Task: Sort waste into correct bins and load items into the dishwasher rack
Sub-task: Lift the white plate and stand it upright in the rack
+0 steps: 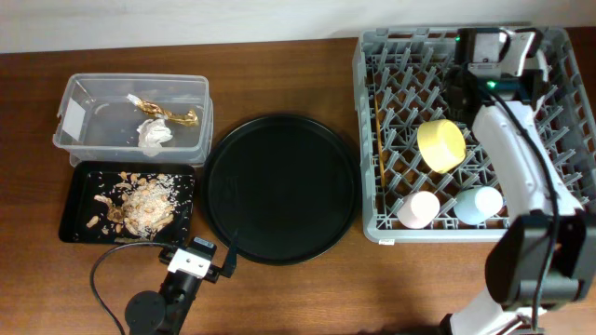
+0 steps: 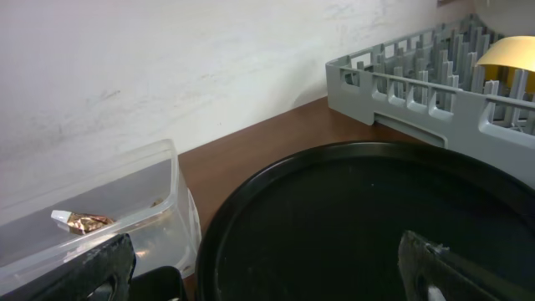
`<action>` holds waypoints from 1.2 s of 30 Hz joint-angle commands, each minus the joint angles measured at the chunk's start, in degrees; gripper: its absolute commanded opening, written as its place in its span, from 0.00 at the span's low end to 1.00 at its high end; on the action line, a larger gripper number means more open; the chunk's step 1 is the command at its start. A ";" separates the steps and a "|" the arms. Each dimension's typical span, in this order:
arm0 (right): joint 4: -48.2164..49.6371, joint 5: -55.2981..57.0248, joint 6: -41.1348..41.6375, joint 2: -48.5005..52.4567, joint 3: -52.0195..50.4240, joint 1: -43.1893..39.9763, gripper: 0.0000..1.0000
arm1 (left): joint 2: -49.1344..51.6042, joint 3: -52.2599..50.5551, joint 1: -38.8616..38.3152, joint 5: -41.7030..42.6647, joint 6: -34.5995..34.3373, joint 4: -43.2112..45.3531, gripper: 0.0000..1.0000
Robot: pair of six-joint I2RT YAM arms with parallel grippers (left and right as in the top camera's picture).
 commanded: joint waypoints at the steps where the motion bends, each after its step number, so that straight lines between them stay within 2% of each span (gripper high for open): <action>1: -0.15 0.79 -1.27 3.96 0.22 2.12 0.04 | -0.22 -0.48 0.42 0.07 0.85 0.13 1.00; 2: -0.09 0.74 -1.25 4.09 0.22 3.34 0.07 | -0.22 -0.48 0.42 0.04 0.85 0.13 1.00; 3: -0.02 0.79 -1.25 4.02 0.24 5.16 0.44 | -0.22 -0.48 0.42 0.04 0.85 0.11 1.00; 4: -1.07 1.66 -1.25 4.00 0.24 6.86 0.66 | -0.22 -0.48 0.42 0.04 0.85 0.11 1.00; 5: -2.64 3.23 -1.22 3.30 0.24 8.31 0.68 | -0.22 -0.48 0.42 0.04 0.85 0.13 1.00; 7: -4.83 3.10 -1.22 -1.97 0.24 13.20 0.80 | -0.22 -0.48 0.42 0.04 0.85 0.11 1.00; 9: -10.25 -2.62 -1.18 -10.97 0.24 20.13 0.82 | -0.22 -0.48 0.42 0.04 0.85 0.13 1.00; 10: -15.45 -11.34 0.98 -17.09 0.26 25.16 0.84 | -0.22 -0.48 0.42 0.04 0.85 0.11 1.00; 11: -21.51 -21.94 7.39 -23.45 0.79 30.38 0.86 | -0.22 -0.48 0.42 0.04 0.85 0.13 1.00; 13: -26.12 -43.82 17.59 -35.54 1.38 36.96 0.99 | -0.22 -0.48 0.42 0.04 0.85 0.13 1.00; 15: -25.81 -61.75 18.56 -44.04 1.38 38.49 0.99 | -0.22 -0.48 0.42 0.04 0.85 0.13 1.00; 16: -27.06 -65.05 18.53 -46.95 1.38 38.49 0.99 | -0.22 -0.46 0.42 0.04 0.85 0.13 1.00; 17: -29.11 -63.52 18.32 -49.09 1.38 38.34 0.99 | -0.22 -0.48 0.42 0.04 0.85 0.13 1.00; 20: -32.44 -48.81 18.27 -53.00 1.33 38.32 0.99 | -0.22 -0.48 0.42 0.04 0.85 0.13 1.00; 21: -31.56 -48.04 12.13 -53.88 1.16 38.01 0.99 | -0.22 -0.46 0.42 0.04 0.85 0.13 1.00; 23: -26.80 -57.37 3.54 -58.07 -3.78 30.21 0.99 | -0.22 -0.48 0.42 0.04 0.85 0.13 1.00; 24: -22.80 -61.72 2.99 -60.78 -8.83 25.29 0.99 | -0.22 -0.48 0.42 0.04 0.85 0.13 1.00; 26: -5.66 -66.47 3.04 -70.36 -29.59 16.74 0.99 | -0.22 -0.48 0.42 0.04 0.85 0.13 1.00; 29: 12.31 -68.54 3.04 -90.01 -60.48 14.71 0.99 | -0.22 -0.48 0.42 0.04 0.85 0.13 1.00; 31: 19.87 -68.52 3.04 -99.84 -74.47 14.71 0.98 | -0.22 -0.48 0.42 0.04 0.85 0.13 1.00; 32: 22.60 -68.50 3.04 -102.36 -78.58 14.71 0.99 | -0.22 -0.48 0.42 0.04 0.85 0.13 1.00; 33: 31.45 -68.52 3.04 -104.04 -85.88 14.67 0.99 | -0.22 -0.48 0.42 0.04 0.85 0.13 1.00; 36: 33.55 -67.82 3.02 -104.04 -88.28 14.60 0.99 | -0.22 -0.48 0.42 0.07 0.85 0.13 1.00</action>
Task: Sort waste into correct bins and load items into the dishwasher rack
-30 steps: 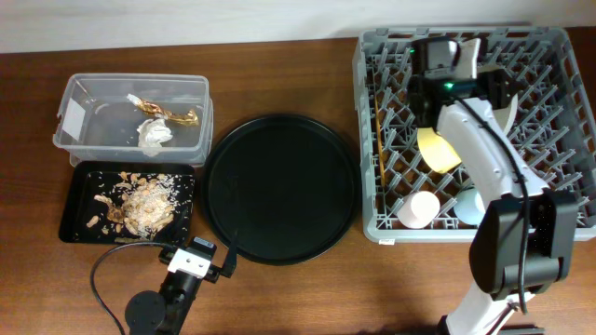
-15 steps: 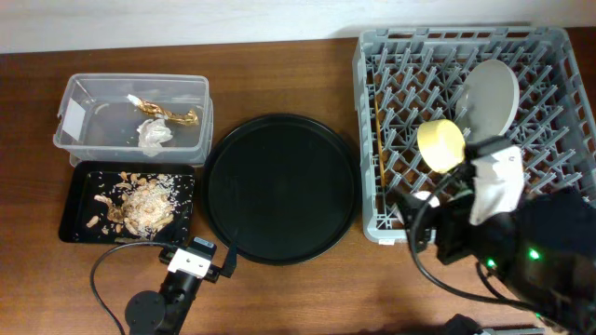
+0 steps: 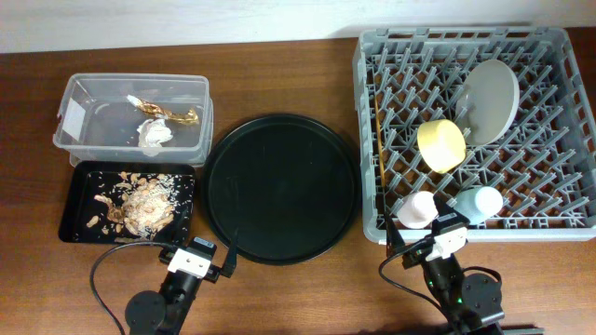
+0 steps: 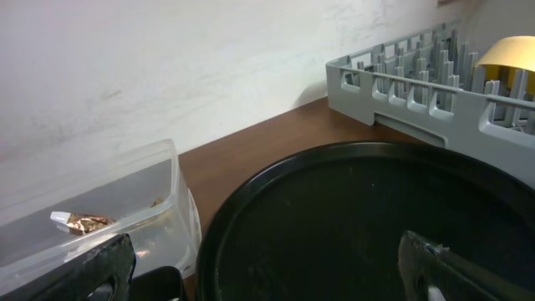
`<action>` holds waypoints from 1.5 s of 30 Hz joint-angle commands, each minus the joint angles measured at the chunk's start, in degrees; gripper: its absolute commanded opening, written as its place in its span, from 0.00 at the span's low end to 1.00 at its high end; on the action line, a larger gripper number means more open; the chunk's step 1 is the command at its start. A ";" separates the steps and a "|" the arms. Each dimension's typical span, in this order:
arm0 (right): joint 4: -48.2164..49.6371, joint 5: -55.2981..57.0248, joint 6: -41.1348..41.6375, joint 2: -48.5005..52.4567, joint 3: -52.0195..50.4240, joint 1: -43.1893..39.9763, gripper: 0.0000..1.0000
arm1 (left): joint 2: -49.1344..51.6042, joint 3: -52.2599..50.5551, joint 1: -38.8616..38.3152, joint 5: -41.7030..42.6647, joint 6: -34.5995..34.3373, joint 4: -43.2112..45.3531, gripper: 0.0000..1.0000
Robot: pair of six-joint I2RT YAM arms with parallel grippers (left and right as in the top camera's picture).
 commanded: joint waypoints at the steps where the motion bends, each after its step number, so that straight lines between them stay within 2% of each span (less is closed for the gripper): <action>1: -0.96 0.28 -0.02 -0.63 -0.28 -0.42 0.99 | -0.24 -0.39 0.42 0.04 0.85 0.07 1.00; 45: -2.27 0.28 -0.02 -0.48 -0.28 -0.42 0.99 | -0.24 -0.39 0.42 0.04 0.85 0.07 1.00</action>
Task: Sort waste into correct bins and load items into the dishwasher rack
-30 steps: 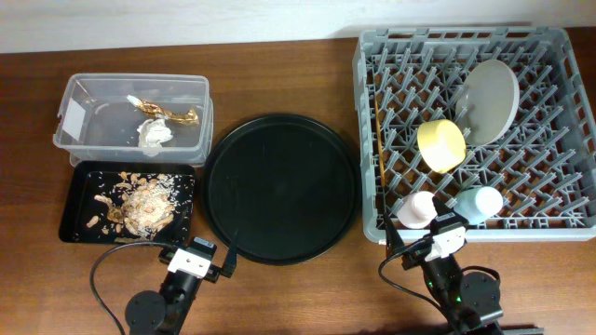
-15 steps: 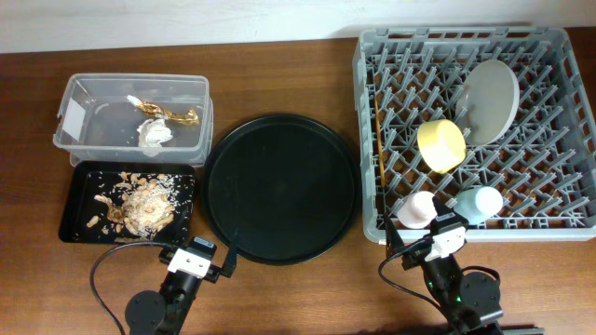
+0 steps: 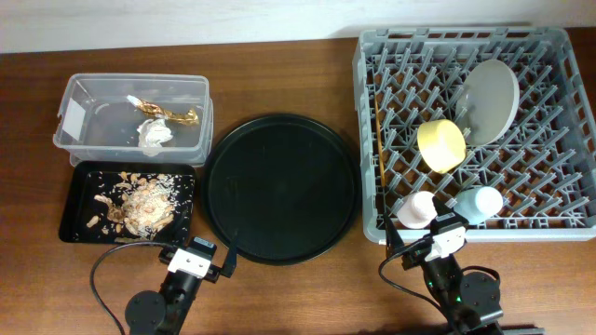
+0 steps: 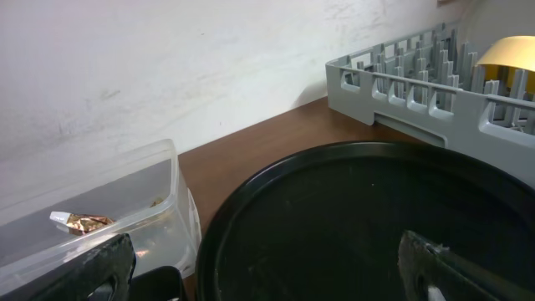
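Note:
The grey dishwasher rack [image 3: 466, 35] on the right holds a grey plate [image 3: 491, 98] on edge, a yellow cup [image 3: 440, 144], a pale pink cup [image 3: 417, 208], a light blue cup [image 3: 479, 202] and a thin wooden stick [image 3: 382, 149]. Gold wrappers [image 3: 172, 113] and a crumpled tissue [image 3: 154, 133] lie in the clear bin [image 3: 130, 80]. Food scraps [image 3: 140, 207] lie in the black rectangular tray [image 3: 74, 200]. My left gripper [image 3: 197, 263] rests at the front edge, open and holding nothing [image 4: 263, 267]. My right gripper [image 3: 442, 237] rests in front of the rack, its jaws too small to read.
A round black tray [image 3: 281, 186] lies bare between the bins and the rack, just ahead of my left gripper. The rack's near corner [image 4: 393, 88] and the clear bin's wall [image 4: 167, 192] flank it in the left wrist view. A white wall runs behind the table.
At first my right arm reached over the far part of the rack, covering the spot where the grey plate stands now. Then that arm was back at the table's front edge and the plate stood on edge in the rack. The left arm stayed parked throughout.

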`<action>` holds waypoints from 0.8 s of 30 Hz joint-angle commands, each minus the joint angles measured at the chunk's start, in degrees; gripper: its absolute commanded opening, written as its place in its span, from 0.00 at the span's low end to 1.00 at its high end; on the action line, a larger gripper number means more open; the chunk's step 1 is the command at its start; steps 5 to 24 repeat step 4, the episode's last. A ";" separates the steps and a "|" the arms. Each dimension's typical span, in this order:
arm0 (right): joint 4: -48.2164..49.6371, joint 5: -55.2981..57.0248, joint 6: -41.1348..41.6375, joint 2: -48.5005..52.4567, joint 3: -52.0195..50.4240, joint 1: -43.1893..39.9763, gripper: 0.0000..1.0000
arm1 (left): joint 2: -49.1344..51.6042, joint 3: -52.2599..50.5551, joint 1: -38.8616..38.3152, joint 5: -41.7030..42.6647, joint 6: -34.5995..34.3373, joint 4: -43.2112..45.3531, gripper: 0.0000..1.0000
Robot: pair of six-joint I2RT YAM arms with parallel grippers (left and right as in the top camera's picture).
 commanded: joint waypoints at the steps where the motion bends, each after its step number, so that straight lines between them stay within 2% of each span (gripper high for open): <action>1: -0.31 0.28 0.04 -0.44 -0.28 -0.42 0.99 | -0.24 -0.39 0.42 0.07 0.85 0.07 1.00; 24: -0.31 0.28 0.04 -0.44 -0.28 -0.42 0.99 | -0.24 -0.39 0.42 0.07 0.85 0.07 1.00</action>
